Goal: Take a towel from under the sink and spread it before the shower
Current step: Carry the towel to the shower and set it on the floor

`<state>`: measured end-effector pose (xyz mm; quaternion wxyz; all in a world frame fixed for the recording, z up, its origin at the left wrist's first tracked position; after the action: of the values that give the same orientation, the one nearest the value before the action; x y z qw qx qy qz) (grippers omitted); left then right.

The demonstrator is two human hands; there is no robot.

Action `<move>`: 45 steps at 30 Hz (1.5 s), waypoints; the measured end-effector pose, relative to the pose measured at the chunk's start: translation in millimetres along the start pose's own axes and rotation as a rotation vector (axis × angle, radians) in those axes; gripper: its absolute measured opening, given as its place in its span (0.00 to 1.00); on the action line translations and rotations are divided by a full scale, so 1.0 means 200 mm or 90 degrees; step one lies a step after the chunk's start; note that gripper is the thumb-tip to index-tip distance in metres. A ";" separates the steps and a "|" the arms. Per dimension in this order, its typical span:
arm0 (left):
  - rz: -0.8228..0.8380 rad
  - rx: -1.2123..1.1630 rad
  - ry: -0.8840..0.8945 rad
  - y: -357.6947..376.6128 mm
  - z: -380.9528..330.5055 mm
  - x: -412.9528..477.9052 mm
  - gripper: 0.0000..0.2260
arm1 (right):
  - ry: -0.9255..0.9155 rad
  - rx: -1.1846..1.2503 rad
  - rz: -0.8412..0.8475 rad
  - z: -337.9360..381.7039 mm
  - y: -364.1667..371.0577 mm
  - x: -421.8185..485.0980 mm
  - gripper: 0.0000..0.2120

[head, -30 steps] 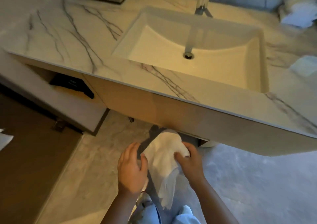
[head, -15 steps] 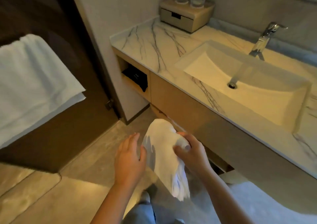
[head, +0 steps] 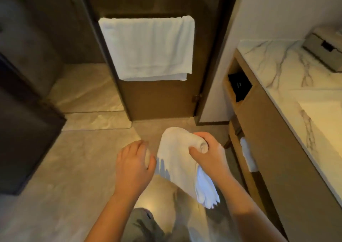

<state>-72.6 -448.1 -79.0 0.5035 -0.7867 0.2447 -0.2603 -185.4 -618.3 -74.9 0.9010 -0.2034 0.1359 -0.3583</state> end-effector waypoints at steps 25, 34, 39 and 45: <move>-0.263 0.001 -0.368 -0.85 1.16 -1.77 0.14 | -0.217 -0.021 0.247 0.71 1.41 -1.26 0.15; -0.345 -0.037 -0.472 -0.99 1.50 -2.14 0.13 | -0.297 -0.007 0.366 0.86 1.88 -1.60 0.18; -0.335 -0.033 -0.485 -1.01 1.75 -2.09 0.14 | -0.301 -0.031 0.418 0.93 2.17 -1.59 0.17; -0.294 -0.045 -0.526 -1.09 2.19 -1.89 0.12 | -0.286 -0.018 0.403 1.11 2.54 -1.38 0.18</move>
<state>-39.8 167.8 -97.2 0.4603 -0.8749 -0.1488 -0.0222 6.7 -29.5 -87.1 0.9714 -0.2374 -0.0042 -0.0073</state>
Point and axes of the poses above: each hand's wrist, its own x-axis towards the middle knuckle, its own y-axis out of the palm, z = x × y, the point moved 1 cm from there along x, towards the middle knuckle, and after that the axes turned 1 degree about y, right-handed, at the moved point
